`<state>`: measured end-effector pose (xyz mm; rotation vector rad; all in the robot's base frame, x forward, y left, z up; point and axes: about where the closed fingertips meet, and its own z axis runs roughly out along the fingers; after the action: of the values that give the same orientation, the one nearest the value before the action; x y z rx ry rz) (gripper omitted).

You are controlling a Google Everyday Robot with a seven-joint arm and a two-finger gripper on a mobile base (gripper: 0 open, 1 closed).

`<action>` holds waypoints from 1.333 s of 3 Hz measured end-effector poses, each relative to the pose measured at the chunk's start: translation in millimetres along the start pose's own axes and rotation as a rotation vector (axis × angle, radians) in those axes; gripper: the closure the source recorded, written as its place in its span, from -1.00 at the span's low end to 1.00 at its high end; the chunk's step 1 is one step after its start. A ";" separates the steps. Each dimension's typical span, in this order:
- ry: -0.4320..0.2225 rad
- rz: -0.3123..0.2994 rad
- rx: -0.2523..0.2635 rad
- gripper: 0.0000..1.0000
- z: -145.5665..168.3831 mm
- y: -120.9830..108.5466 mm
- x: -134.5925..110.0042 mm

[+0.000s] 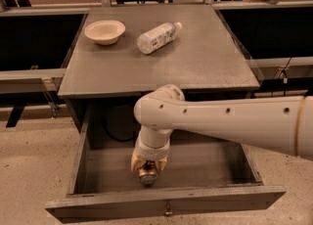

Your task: Pick orange can from top drawer and place on counter

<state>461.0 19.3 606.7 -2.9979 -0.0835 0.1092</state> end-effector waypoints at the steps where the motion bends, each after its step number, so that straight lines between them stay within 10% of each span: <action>1: 0.028 -0.023 0.103 0.44 -29.5 -8.1 3.5; 3: 0.272 -0.136 0.353 1.00 -181.8 -8.6 44.4; 4: 0.339 -0.189 0.359 1.00 -232.0 4.3 61.8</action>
Offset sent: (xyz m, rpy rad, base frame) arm 0.0742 -0.0159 0.2203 0.4381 -0.3924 0.1622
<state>540.4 -13.2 831.0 -2.5913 -0.2767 -0.3634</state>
